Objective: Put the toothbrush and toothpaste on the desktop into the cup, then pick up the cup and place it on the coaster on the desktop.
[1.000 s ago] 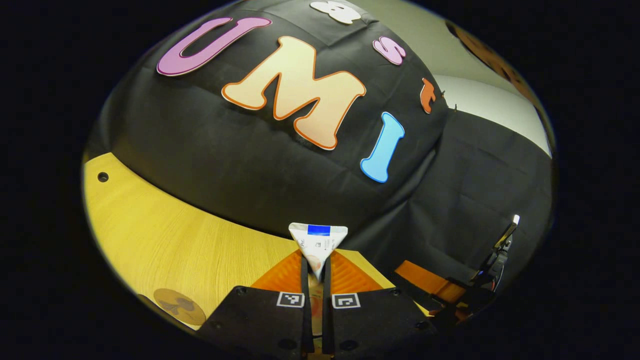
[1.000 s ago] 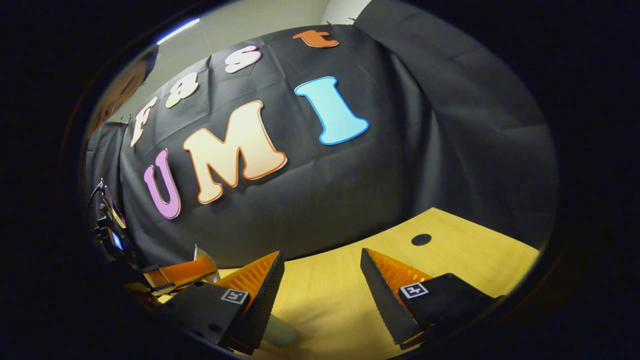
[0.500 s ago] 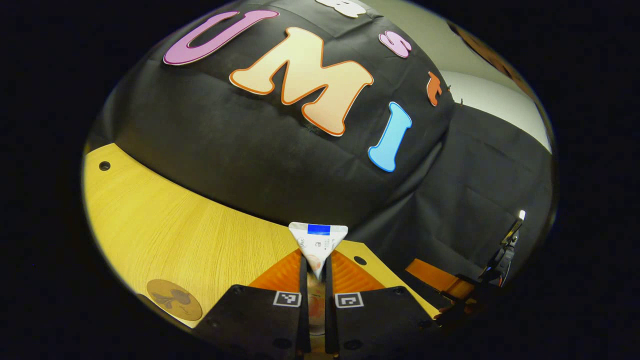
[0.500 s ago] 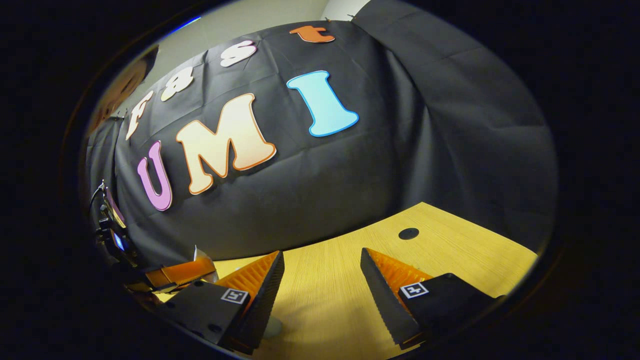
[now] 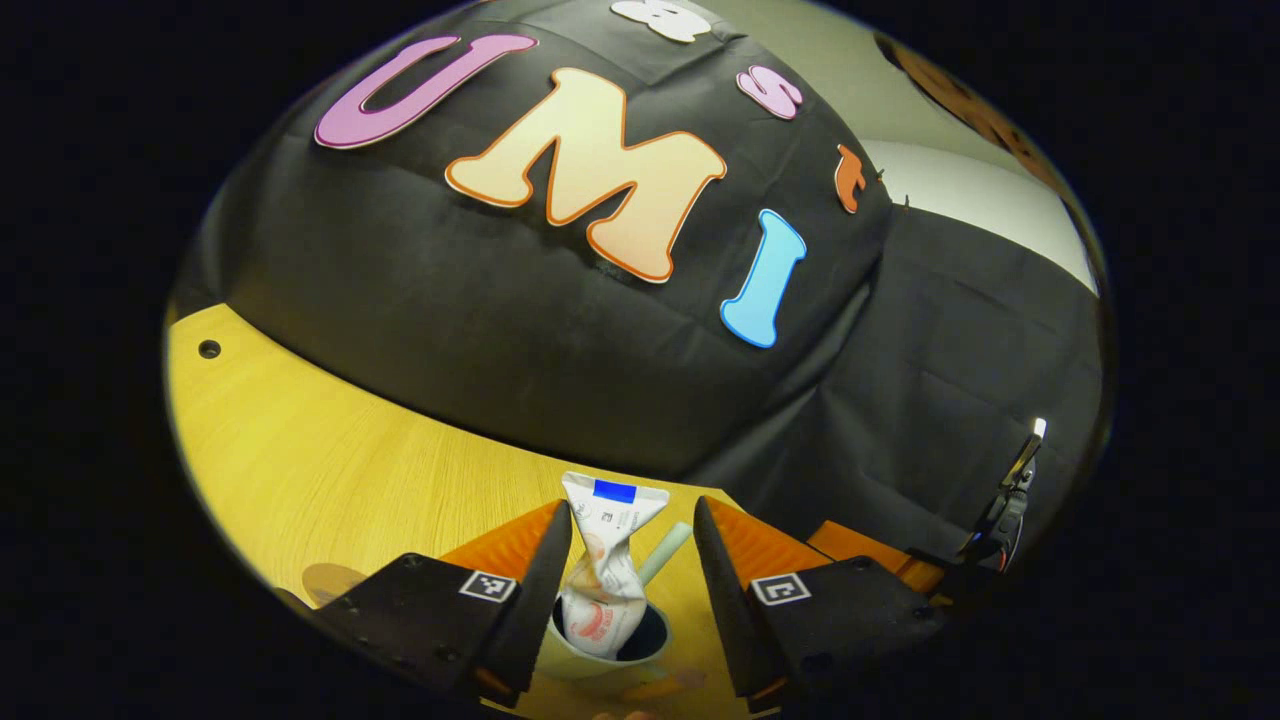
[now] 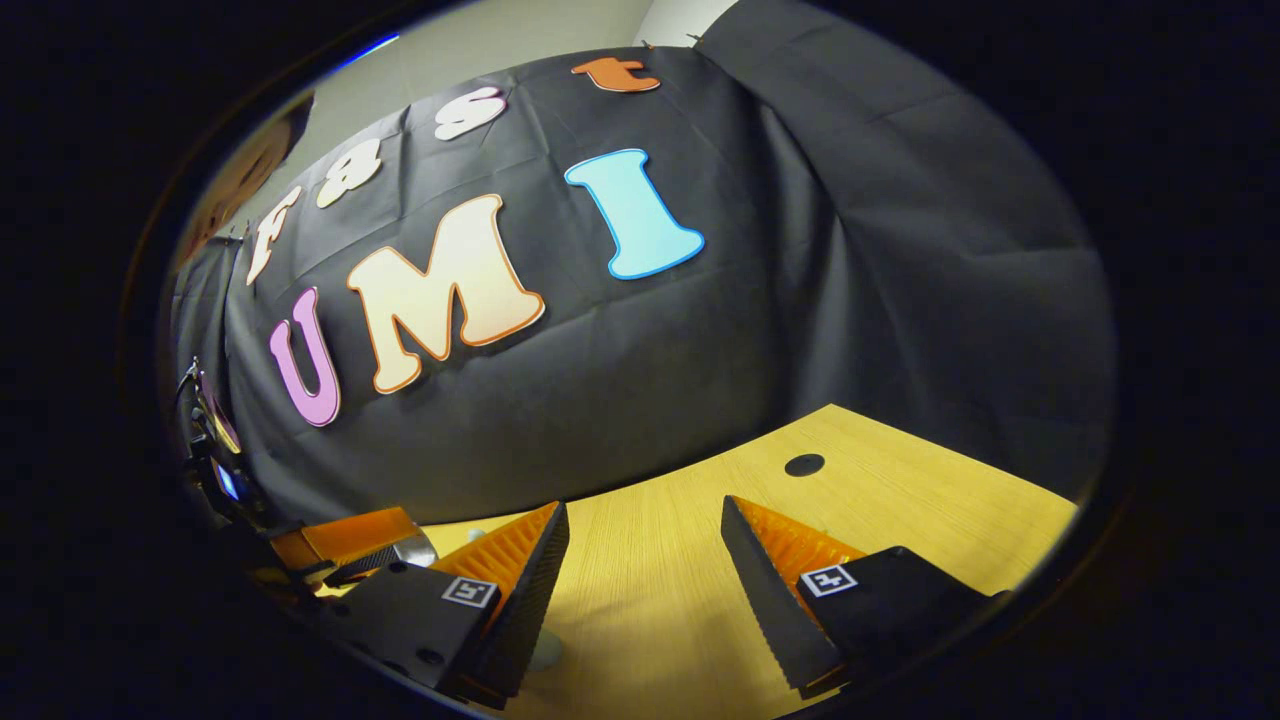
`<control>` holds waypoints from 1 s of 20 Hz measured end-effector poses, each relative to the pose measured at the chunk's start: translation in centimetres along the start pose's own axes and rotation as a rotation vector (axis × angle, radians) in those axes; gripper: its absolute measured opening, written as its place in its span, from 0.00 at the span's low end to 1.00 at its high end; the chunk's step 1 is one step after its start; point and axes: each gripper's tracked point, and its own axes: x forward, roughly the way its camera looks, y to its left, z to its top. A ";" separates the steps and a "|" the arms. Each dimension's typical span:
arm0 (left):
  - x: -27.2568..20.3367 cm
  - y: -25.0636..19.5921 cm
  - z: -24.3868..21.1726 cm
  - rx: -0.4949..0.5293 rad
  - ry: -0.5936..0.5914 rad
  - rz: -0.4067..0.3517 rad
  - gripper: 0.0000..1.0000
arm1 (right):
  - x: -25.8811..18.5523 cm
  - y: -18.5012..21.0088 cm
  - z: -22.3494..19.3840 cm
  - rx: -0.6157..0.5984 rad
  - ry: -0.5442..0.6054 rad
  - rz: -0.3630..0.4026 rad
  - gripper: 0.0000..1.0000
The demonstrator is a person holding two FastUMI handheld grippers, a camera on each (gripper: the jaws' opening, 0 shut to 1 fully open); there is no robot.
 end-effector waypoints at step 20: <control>-9.1 5.4 4.8 0.148 0.083 0.248 0.84 | -6.9 6.3 3.8 -0.003 0.032 -0.017 0.94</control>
